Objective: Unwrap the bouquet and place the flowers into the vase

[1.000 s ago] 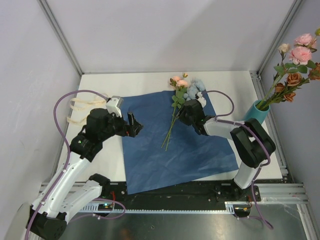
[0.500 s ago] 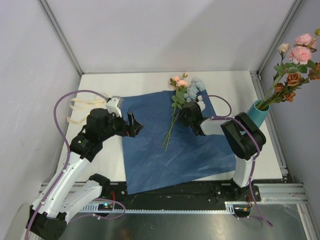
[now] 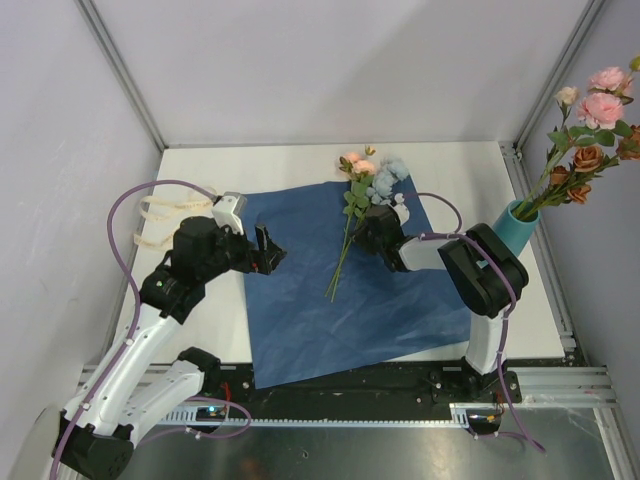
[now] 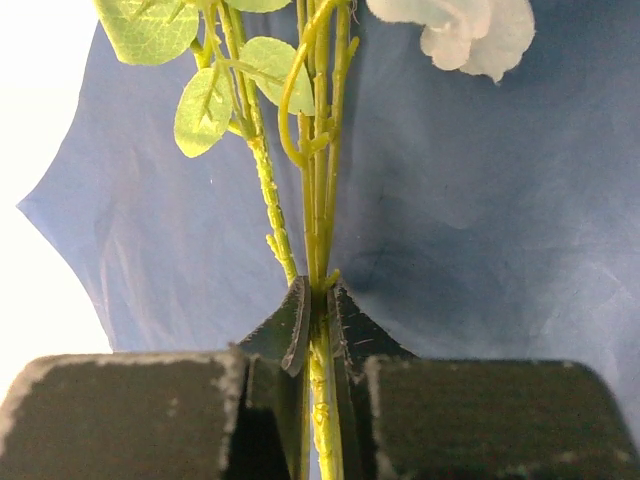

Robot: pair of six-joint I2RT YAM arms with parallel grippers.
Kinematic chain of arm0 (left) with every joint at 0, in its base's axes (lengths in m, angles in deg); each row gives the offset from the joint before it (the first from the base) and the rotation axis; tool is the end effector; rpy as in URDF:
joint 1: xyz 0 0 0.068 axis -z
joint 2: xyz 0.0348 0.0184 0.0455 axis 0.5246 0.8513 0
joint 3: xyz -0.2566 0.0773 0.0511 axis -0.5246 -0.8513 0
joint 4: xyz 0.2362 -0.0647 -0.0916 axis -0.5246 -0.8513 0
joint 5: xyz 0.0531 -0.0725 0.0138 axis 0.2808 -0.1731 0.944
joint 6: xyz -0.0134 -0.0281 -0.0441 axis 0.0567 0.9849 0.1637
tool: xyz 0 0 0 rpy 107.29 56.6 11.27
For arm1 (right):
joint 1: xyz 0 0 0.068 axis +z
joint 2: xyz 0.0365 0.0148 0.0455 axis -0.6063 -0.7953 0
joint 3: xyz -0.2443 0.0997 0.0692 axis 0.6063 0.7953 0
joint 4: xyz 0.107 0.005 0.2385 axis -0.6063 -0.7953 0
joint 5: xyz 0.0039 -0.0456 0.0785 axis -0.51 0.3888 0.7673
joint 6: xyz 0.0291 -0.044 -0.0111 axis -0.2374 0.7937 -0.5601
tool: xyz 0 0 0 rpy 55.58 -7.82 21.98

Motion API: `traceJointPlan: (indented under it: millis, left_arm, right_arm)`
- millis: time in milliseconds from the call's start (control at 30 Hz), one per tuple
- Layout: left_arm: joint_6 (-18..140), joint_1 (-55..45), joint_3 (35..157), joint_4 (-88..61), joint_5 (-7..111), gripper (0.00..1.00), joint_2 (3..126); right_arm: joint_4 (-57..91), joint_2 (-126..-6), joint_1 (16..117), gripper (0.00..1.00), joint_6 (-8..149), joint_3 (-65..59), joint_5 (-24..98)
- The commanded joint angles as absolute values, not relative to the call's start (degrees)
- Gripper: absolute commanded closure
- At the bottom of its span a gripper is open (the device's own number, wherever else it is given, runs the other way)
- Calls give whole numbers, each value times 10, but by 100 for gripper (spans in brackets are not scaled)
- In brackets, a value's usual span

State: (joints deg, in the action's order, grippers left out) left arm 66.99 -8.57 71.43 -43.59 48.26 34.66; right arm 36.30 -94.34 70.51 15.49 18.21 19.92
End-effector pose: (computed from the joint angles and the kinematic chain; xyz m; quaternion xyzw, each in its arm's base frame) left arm 0.1599 -0.0761 0.3222 0.0932 0.8404 -0.2673 0.4621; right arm 0.3253 0.2060 0.1304 0.2550 0.8530 0.2830 0.3569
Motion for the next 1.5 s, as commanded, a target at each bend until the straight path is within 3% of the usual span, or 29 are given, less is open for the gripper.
traceJointPlan:
  millis: [0,467,733,1133,1467]
  left_arm:
    - [660,-89,714,-432,482,3,340]
    - [658,-90,714,-433,480,3,338]
    - [657,-90,714,-432,480,3,335]
    - [657,-90,714,-432,478,2,337]
    - [658,-94,715,-431,472,2,340]
  right_arm:
    - [365,-912,710,98,170,171,166]
    - [282,-700,742,100,216,208,18]
    - [275,-543,747,100,367,211,-43]
    - [469,-338,701,100,853,276,47]
    - [485,-232,536,100,917,280,115]
